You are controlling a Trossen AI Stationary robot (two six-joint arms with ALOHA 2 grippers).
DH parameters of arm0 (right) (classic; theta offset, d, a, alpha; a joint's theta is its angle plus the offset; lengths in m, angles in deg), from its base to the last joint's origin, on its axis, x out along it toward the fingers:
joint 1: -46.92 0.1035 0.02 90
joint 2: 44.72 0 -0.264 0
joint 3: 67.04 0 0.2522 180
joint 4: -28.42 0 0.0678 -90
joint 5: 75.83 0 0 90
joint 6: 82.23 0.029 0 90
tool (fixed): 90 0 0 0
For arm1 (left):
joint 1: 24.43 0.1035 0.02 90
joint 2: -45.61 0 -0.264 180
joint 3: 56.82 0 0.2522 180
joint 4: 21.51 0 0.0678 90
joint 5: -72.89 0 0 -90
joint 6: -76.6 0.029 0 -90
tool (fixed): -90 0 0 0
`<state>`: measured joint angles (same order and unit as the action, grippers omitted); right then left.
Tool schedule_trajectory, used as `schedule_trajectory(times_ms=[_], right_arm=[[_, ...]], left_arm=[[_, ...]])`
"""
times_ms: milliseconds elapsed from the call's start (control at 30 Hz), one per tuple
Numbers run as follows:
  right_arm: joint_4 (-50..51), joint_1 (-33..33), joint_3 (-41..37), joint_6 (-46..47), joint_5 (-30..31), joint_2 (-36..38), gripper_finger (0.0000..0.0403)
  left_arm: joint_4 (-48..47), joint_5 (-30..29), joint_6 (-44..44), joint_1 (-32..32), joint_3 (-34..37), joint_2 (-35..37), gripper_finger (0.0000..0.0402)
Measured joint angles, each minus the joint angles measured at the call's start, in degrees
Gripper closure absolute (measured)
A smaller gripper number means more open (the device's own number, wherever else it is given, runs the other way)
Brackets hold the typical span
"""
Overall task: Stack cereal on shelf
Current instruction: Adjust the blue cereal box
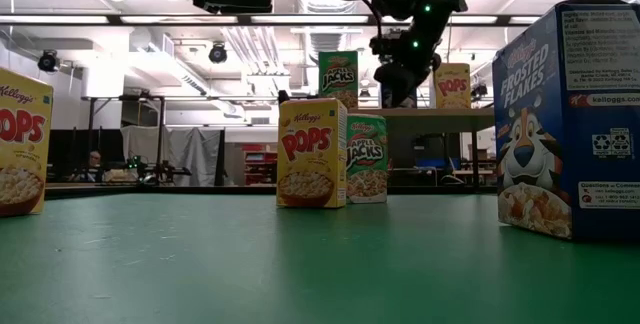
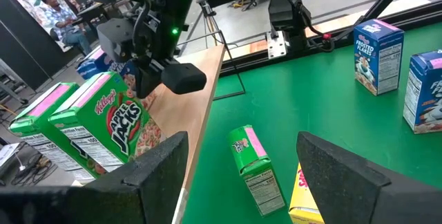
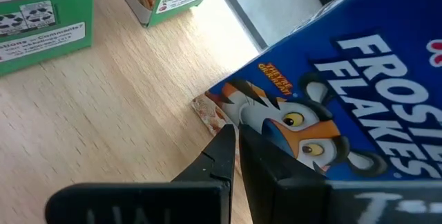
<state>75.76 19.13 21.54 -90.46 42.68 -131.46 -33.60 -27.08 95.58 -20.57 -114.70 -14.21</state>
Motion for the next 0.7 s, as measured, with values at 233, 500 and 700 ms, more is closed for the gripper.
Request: schedule_trajectory(times_ms=[233, 500, 700], right_arm=[[3.3, 0.0, 0.0, 1.2, 0.0, 0.0, 0.0390], [2.8, -0.4, 0.0, 0.1, 0.1, 0.0, 0.0390], [1.4, -0.8, 0.0, -1.7, 0.1, 0.0, 0.0390]], left_arm=[[0.0, 0.0, 0.0, 0.0, 0.0, 0.0, 0.0148], [0.0, 0.0, -0.2, 0.0, 0.0, 0.0, 0.0148], [0.0, 0.0, -0.2, 0.0, 0.0, 0.0, 0.0148]])
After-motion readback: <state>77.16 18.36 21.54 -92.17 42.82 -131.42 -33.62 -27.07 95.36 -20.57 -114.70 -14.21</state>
